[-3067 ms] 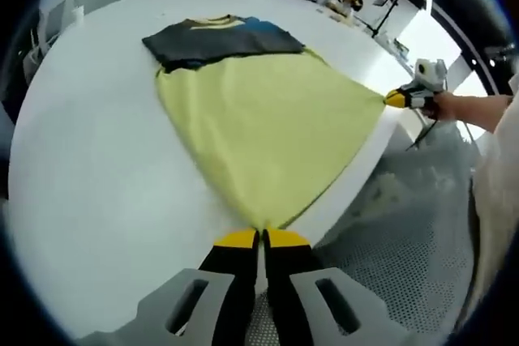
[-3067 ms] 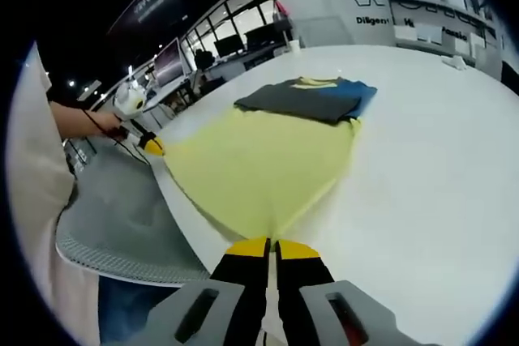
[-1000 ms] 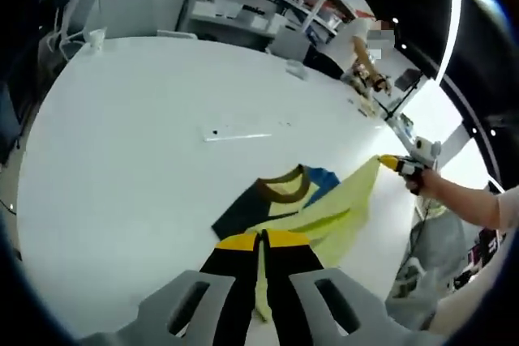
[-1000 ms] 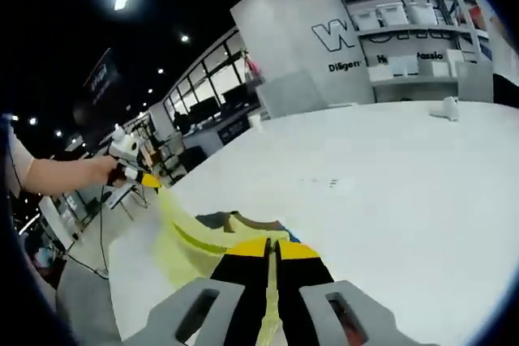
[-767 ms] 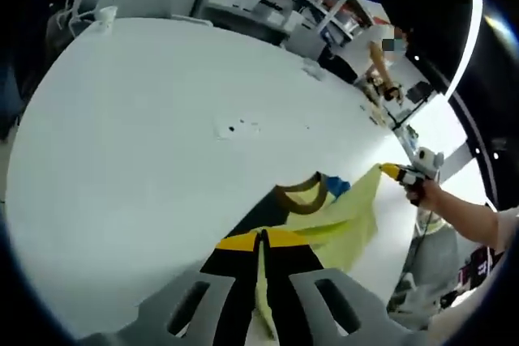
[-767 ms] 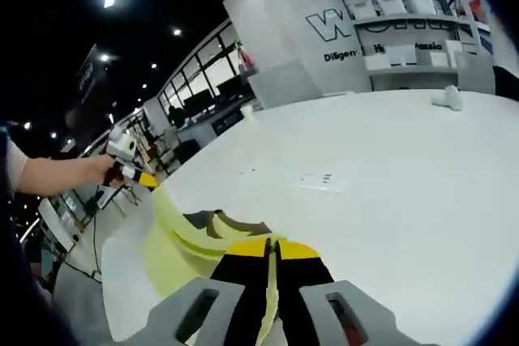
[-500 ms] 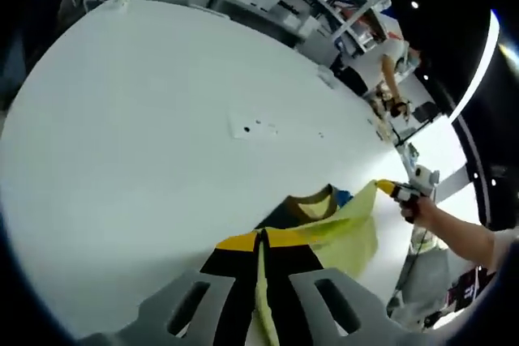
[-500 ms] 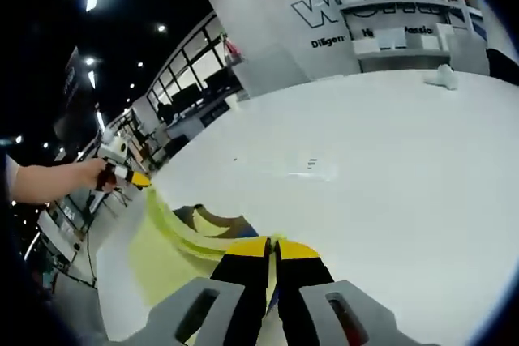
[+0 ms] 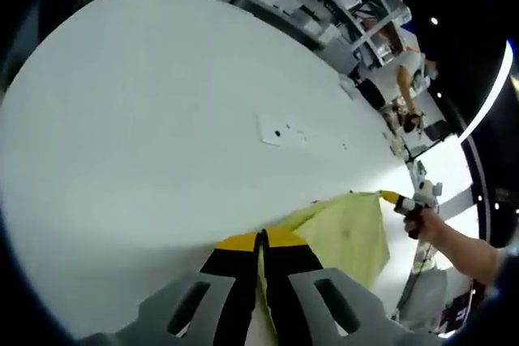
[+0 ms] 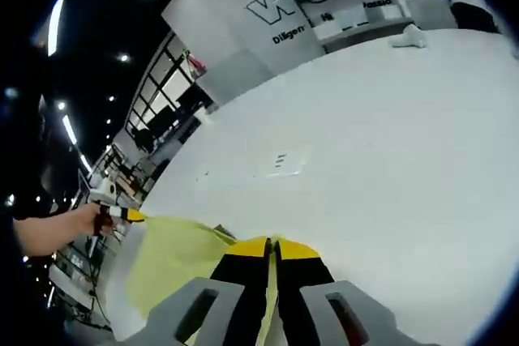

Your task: Fold the garment on the visible template until the final outline fits inside the template.

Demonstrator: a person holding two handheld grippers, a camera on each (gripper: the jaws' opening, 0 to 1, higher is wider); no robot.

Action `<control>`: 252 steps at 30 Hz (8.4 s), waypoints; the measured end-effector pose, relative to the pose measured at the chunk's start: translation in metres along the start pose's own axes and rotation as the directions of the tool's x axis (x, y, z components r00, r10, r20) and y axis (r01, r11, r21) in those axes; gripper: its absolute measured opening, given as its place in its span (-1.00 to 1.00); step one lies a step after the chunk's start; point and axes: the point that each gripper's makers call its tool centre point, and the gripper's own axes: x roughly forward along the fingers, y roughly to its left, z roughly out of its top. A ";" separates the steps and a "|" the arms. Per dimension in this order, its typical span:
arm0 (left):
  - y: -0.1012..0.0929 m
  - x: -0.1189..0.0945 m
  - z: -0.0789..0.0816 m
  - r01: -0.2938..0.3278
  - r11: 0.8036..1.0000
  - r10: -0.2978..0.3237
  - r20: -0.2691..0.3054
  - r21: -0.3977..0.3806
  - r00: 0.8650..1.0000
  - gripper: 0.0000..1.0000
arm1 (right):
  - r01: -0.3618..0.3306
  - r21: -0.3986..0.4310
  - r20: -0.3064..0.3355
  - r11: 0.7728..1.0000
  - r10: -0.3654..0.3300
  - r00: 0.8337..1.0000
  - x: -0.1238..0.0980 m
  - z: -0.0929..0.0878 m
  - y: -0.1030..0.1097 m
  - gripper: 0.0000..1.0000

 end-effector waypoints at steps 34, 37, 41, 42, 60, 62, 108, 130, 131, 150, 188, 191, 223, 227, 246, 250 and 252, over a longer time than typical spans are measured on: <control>-0.039 -0.063 -0.110 0.008 0.964 -0.007 -0.007 0.266 1.000 -0.46 | -0.081 -0.297 -0.132 0.951 0.043 0.990 -0.082 -0.083 0.016 -0.69; -0.040 -0.066 -0.126 0.012 0.959 -0.007 -0.018 0.282 1.000 -0.39 | -0.094 -0.311 -0.154 0.946 0.047 0.987 -0.092 -0.096 0.019 -0.67; -0.039 -0.067 -0.143 0.009 0.962 0.001 -0.035 0.273 0.999 -0.39 | -0.116 -0.320 -0.190 0.940 0.056 0.980 -0.100 -0.111 0.018 -0.67; -0.039 -0.066 -0.148 0.014 0.962 -0.003 -0.040 0.273 0.999 -0.41 | -0.123 -0.319 -0.197 0.940 0.061 0.978 -0.101 -0.115 0.020 -0.67; -0.024 -0.062 -0.183 -0.002 0.951 0.032 -0.092 0.310 0.995 -0.57 | -0.196 -0.354 -0.283 0.914 0.095 0.954 -0.104 -0.150 0.031 -0.79; -0.024 -0.061 -0.185 0.002 0.950 0.029 -0.094 0.313 0.995 -0.58 | -0.199 -0.360 -0.280 0.911 0.098 0.955 -0.104 -0.150 0.032 -0.81; -0.009 -0.064 -0.189 0.032 0.892 0.015 -0.099 0.452 0.995 -1.00 | -0.368 -0.635 -0.406 0.679 0.112 0.907 -0.116 -0.171 0.035 -1.00; -0.015 -0.093 -0.246 0.081 0.870 -0.021 -0.128 0.487 0.992 -0.99 | -0.362 -0.574 -0.407 0.734 0.128 0.905 -0.147 -0.212 0.056 -1.00; -0.016 -0.095 -0.249 0.085 0.869 -0.023 -0.131 0.488 0.991 -0.99 | -0.365 -0.570 -0.410 0.736 0.130 0.903 -0.150 -0.215 0.057 -1.00; -0.019 -0.116 -0.288 0.105 0.861 -0.038 -0.144 0.498 0.989 -0.99 | -0.378 -0.535 -0.432 0.755 0.140 0.891 -0.183 -0.257 0.076 -1.00; -0.028 -0.051 -0.138 0.076 0.718 -0.056 -0.051 0.692 0.997 -0.63 | -0.266 -0.660 -0.269 0.703 0.109 0.957 -0.066 -0.119 0.063 -0.66; -0.032 -0.040 -0.132 0.091 0.690 -0.062 -0.067 0.718 0.996 -0.58 | -0.267 -0.667 -0.277 0.695 0.101 0.956 -0.054 -0.114 0.059 -0.67; -0.029 -0.009 -0.108 0.106 0.537 0.012 -0.133 0.837 0.991 -1.00 | -0.356 -0.701 -0.385 0.618 0.092 0.918 -0.034 -0.114 0.049 -1.00; -0.047 -0.013 -0.115 0.169 0.512 -0.052 -0.166 0.842 0.985 -0.98 | -0.357 -0.704 -0.392 0.614 0.084 0.916 -0.032 -0.115 0.047 -0.85; -0.043 0.002 -0.121 0.206 0.456 -0.009 -0.227 0.866 0.974 -0.80 | -0.399 -0.694 -0.431 0.599 0.099 0.897 -0.031 -0.117 0.053 -0.92; -0.039 0.005 -0.121 0.212 0.474 -0.005 -0.238 0.855 0.971 -0.70 | -0.413 -0.691 -0.442 0.594 0.105 0.891 -0.032 -0.120 0.055 -0.93; -0.036 0.005 -0.122 0.220 0.478 -0.002 -0.250 0.850 0.968 -0.75 | -0.419 -0.693 -0.451 0.586 0.101 0.887 -0.032 -0.124 0.054 -0.93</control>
